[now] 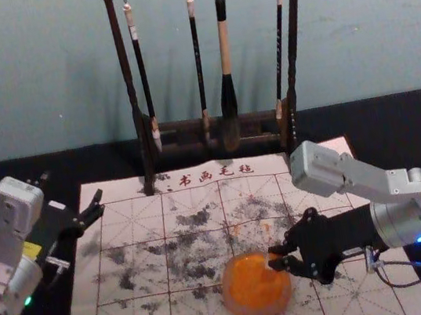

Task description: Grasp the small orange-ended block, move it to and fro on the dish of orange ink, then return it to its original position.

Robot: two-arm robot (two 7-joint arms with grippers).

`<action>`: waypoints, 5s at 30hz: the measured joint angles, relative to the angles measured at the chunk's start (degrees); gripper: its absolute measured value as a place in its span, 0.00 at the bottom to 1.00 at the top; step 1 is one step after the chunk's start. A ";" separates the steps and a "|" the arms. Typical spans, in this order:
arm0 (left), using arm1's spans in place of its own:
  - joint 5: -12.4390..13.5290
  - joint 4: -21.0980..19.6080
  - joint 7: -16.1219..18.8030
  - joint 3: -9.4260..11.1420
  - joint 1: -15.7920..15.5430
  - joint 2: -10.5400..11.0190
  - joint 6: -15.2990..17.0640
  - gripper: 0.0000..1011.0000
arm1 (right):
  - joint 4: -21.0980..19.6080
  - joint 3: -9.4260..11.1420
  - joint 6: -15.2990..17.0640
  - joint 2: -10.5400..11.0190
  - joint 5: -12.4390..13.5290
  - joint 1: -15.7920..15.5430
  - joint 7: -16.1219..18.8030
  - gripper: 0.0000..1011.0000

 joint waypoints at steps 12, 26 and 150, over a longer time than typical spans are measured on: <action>0.00 0.00 0.00 0.00 0.00 0.00 0.00 0.99 | -0.46 3.69 1.26 1.36 2.33 -1.27 -3.41 0.08; 0.00 0.00 0.00 0.00 0.00 0.00 0.00 0.99 | -1.96 9.77 2.45 5.22 5.92 -5.31 -7.67 0.08; 0.00 0.00 0.00 0.00 0.00 0.00 0.00 0.99 | 6.13 6.66 4.24 1.55 4.31 -3.08 -5.01 0.91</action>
